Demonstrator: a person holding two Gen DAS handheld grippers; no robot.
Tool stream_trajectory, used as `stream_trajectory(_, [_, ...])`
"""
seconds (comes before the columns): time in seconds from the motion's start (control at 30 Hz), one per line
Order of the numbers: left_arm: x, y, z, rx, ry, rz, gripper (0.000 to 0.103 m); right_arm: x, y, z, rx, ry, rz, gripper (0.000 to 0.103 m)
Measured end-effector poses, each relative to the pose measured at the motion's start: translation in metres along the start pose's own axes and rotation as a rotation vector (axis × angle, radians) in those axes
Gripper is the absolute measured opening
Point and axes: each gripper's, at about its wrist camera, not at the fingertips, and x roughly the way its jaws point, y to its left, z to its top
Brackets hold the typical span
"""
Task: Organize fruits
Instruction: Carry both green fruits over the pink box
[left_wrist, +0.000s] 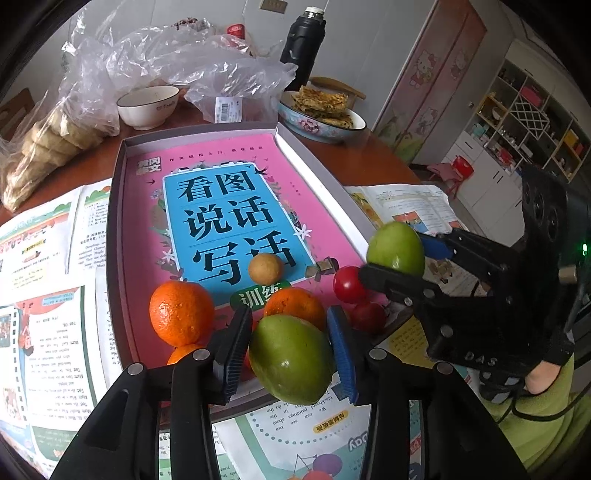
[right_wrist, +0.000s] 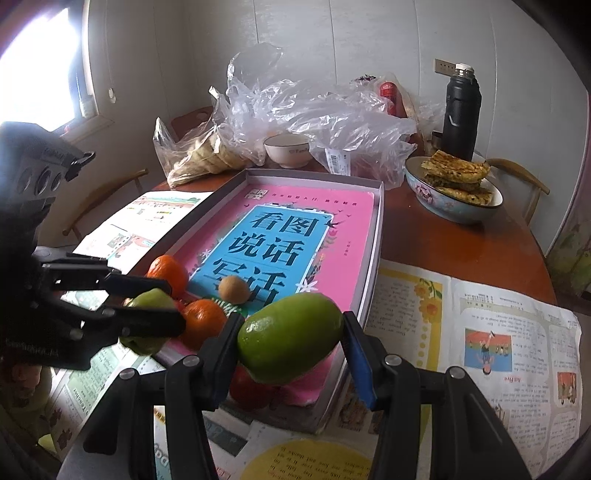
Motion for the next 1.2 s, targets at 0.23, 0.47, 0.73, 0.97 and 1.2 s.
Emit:
stream_trajectory(0.23, [0.004,0.0,-0.001,0.004,0.008,0.002,0.046,0.019,-0.002,0.017,-0.01,0.012,0.022,0.053])
stream_trajectory(0.47, [0.003,-0.001,-0.001,0.008,0.007,0.005,0.047,0.044,0.001,0.024,-0.024,0.058,0.036,0.053])
stream_trajectory(0.73, [0.002,0.004,-0.002,0.003,0.003,0.022,0.049,0.057,0.006,0.022,-0.046,0.087,0.038,0.053])
stream_trajectory(0.97, [0.004,0.011,-0.001,-0.015,0.002,0.037,0.054,0.062,0.004,0.018,-0.051,0.106,0.003,0.053])
stream_trajectory(1.2, [0.004,0.011,-0.001,-0.014,0.005,0.039,0.055,0.059,0.007,0.014,-0.081,0.122,-0.011,0.052])
